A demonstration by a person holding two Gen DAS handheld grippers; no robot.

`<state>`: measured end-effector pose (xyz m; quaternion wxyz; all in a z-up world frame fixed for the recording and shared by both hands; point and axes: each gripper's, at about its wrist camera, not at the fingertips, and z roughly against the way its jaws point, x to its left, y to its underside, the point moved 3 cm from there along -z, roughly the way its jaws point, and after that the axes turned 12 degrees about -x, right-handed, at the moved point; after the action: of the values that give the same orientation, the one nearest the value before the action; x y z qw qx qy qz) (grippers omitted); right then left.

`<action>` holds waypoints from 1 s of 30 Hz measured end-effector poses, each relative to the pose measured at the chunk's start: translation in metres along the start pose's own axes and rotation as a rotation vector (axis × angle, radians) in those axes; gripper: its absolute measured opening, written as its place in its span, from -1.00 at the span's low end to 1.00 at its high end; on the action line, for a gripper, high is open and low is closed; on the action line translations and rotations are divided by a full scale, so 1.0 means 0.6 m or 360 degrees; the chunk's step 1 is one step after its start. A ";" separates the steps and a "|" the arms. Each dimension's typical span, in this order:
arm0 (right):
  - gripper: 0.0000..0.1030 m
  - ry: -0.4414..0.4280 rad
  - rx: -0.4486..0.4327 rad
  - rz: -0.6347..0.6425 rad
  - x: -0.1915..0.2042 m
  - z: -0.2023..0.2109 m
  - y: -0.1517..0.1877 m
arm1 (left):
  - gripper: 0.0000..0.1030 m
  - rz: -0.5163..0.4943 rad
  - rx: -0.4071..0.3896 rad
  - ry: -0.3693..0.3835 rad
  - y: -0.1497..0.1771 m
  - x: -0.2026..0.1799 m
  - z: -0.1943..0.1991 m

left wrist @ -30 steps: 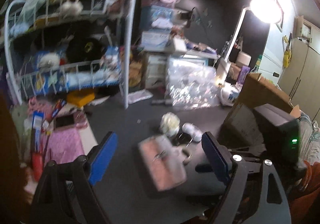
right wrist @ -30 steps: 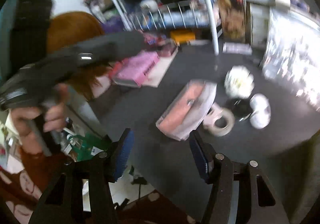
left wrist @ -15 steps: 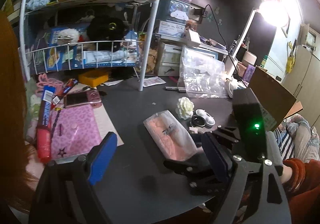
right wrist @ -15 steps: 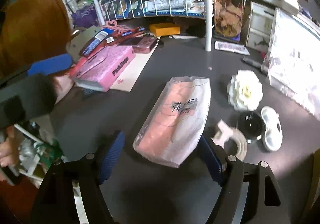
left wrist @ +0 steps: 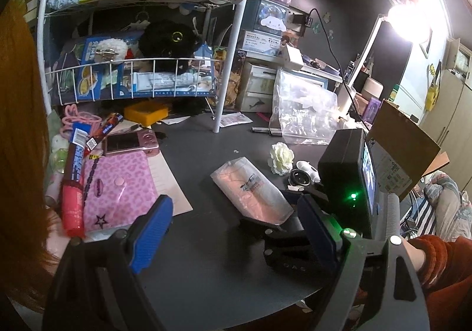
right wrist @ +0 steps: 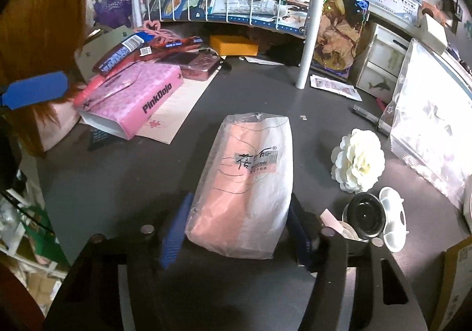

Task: Organize objects
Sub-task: 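Grasp the pink wrapped package with the right gripper, then carry the pink package into the box and open the right gripper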

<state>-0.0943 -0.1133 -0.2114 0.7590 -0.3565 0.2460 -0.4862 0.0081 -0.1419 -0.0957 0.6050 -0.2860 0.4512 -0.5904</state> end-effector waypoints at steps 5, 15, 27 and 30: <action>-0.23 -0.0033 -0.0008 0.0002 -0.002 0.007 0.004 | 0.64 -0.0007 0.0009 0.0003 -0.003 -0.004 -0.004; -0.42 -0.0265 -0.0106 0.0019 -0.004 0.083 -0.018 | 0.64 -0.0031 0.0012 0.0086 -0.027 -0.043 -0.019; -0.42 -0.0466 -0.0399 0.0052 -0.060 0.274 -0.081 | 0.63 -0.0072 -0.0068 0.0412 -0.127 -0.176 -0.036; -0.42 -0.0399 -0.0481 0.0059 -0.097 0.320 -0.087 | 0.55 -0.0106 -0.0088 0.0483 -0.150 -0.225 -0.045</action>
<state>-0.0089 -0.0165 -0.0491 0.7303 -0.5195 0.2262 -0.3815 -0.0428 -0.0182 -0.0001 0.5020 -0.2249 0.5438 -0.6338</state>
